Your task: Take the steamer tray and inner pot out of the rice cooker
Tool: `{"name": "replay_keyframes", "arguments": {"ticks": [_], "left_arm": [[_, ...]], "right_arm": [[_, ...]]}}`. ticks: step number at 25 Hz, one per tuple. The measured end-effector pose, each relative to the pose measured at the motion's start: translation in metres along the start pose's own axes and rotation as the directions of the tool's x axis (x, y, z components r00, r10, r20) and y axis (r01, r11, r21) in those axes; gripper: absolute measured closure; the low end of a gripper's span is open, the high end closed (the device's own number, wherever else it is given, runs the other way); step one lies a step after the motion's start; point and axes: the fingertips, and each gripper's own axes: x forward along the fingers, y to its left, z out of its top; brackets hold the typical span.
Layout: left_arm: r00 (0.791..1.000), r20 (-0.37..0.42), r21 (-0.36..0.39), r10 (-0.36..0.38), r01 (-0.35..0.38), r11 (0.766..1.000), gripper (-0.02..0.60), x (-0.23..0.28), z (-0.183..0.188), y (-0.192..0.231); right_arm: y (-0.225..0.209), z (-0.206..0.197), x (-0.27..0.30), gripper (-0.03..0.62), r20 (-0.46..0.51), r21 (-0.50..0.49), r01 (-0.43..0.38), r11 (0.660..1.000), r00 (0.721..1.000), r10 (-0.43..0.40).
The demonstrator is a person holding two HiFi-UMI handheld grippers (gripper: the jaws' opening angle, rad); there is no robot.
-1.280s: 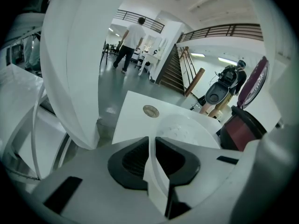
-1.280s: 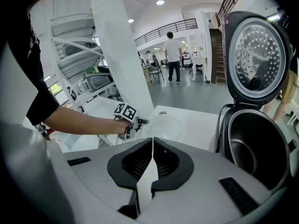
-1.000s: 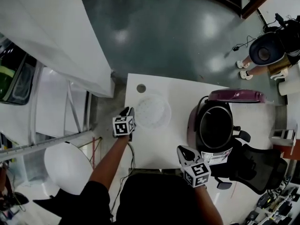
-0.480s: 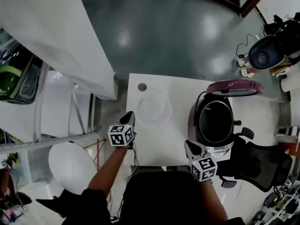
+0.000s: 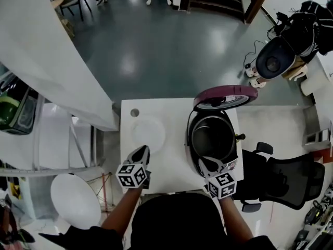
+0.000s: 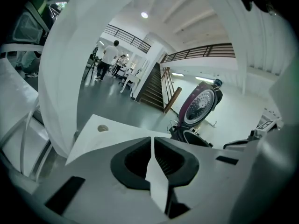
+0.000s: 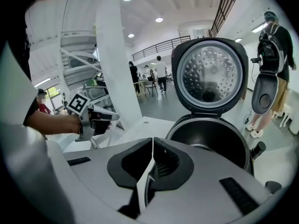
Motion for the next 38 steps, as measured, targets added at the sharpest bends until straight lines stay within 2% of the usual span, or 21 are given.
{"name": "replay_keyframes", "arguments": {"ticks": [4, 7, 14, 21, 26, 29, 32, 38], "left_arm": [[0.999, -0.012, 0.033, -0.030, 0.030, 0.999, 0.560, 0.023, -0.004, -0.059], [0.999, -0.032, 0.063, -0.043, 0.045, 0.997, 0.560, 0.045, -0.010, -0.097], [0.998, -0.055, 0.145, -0.029, 0.036, 0.989, 0.560, 0.091, -0.014, -0.161], [0.998, -0.054, 0.172, 0.045, -0.035, 0.985, 0.560, 0.116, -0.022, -0.175], [0.994, -0.047, 0.188, 0.096, -0.085, 0.978, 0.560, 0.134, -0.027, -0.178], [0.993, -0.064, 0.212, 0.104, -0.088, 0.973, 0.555, 0.141, -0.030, -0.178], [0.992, -0.074, 0.212, 0.099, -0.081, 0.974, 0.517, 0.145, -0.033, -0.178], [0.981, -0.124, 0.262, 0.147, -0.110, 0.959, 0.453, 0.153, -0.043, -0.173]], "right_arm": [[-0.057, -0.004, -0.023, 0.588, 0.031, 0.070, 0.075, 0.995, 0.997, -0.077], [-0.095, -0.006, -0.040, 0.588, 0.039, 0.068, 0.110, 0.992, 0.993, -0.113], [-0.162, -0.001, -0.057, 0.588, 0.080, 0.080, 0.107, 0.991, 0.990, -0.113], [-0.188, 0.002, -0.047, 0.588, 0.092, 0.058, 0.010, 0.998, 0.996, -0.016], [-0.216, 0.007, -0.037, 0.588, 0.106, 0.038, 0.046, 0.998, 0.993, -0.050], [-0.226, 0.007, -0.030, 0.588, 0.091, 0.014, 0.070, 0.997, 0.993, -0.071], [-0.231, 0.008, -0.023, 0.588, 0.088, -0.028, 0.089, 0.996, 0.992, -0.086], [-0.230, -0.002, -0.007, 0.579, 0.008, -0.098, 0.095, 0.991, 0.995, -0.095]]}}
